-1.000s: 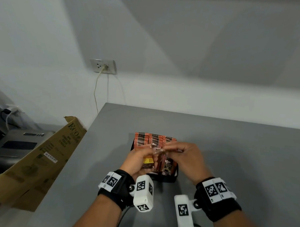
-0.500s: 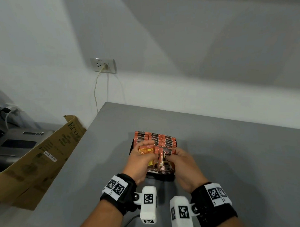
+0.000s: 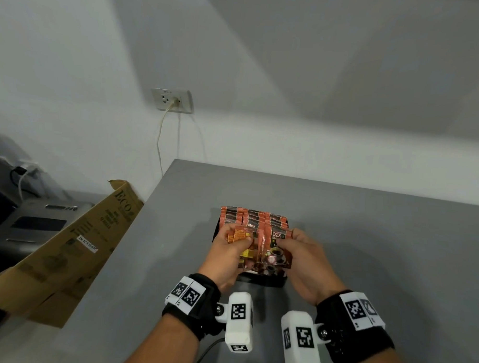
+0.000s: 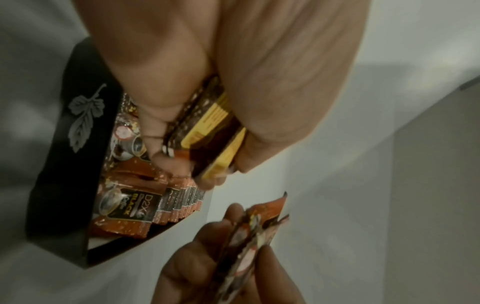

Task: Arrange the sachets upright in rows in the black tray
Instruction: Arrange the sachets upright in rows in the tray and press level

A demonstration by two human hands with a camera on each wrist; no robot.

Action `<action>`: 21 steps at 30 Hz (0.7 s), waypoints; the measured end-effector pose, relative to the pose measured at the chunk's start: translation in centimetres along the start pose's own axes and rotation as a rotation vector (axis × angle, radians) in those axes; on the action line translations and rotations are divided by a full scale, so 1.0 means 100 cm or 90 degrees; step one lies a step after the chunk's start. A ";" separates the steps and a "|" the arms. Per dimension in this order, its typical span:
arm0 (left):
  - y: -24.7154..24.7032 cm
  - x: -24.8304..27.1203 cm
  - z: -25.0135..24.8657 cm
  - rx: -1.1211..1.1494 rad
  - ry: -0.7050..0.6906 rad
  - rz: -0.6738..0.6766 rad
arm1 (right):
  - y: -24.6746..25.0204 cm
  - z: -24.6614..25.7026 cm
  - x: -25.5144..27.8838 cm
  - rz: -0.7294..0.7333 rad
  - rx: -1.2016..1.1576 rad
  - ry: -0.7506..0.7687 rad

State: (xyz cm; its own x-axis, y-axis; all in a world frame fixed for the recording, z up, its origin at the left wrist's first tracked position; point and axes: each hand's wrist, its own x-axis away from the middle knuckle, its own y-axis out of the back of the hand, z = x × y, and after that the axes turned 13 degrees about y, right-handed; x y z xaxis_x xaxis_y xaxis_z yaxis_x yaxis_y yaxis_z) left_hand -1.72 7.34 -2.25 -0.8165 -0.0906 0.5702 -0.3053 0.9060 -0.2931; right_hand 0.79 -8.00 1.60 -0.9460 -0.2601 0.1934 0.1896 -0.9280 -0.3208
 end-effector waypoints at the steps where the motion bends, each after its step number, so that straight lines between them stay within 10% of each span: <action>1: -0.001 0.000 -0.001 0.005 0.012 0.010 | -0.002 -0.001 0.000 0.003 -0.008 -0.003; 7: -0.006 -0.001 0.000 0.049 0.060 0.053 | -0.004 -0.005 -0.002 -0.010 -0.067 -0.039; 16: 0.000 -0.012 0.009 -0.026 -0.110 -0.072 | 0.007 0.003 -0.010 -0.015 0.005 -0.025; 21: -0.005 -0.005 0.001 0.110 -0.038 0.038 | -0.002 -0.007 -0.010 -0.055 0.143 0.028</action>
State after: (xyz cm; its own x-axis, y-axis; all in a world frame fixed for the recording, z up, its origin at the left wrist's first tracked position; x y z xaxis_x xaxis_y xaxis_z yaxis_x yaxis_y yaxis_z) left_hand -1.18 6.94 -2.47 -0.8621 -0.0676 0.5022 -0.3304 0.8265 -0.4559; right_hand 1.55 -7.32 0.83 -0.9709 -0.1697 0.1692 0.1562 -0.9836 -0.0900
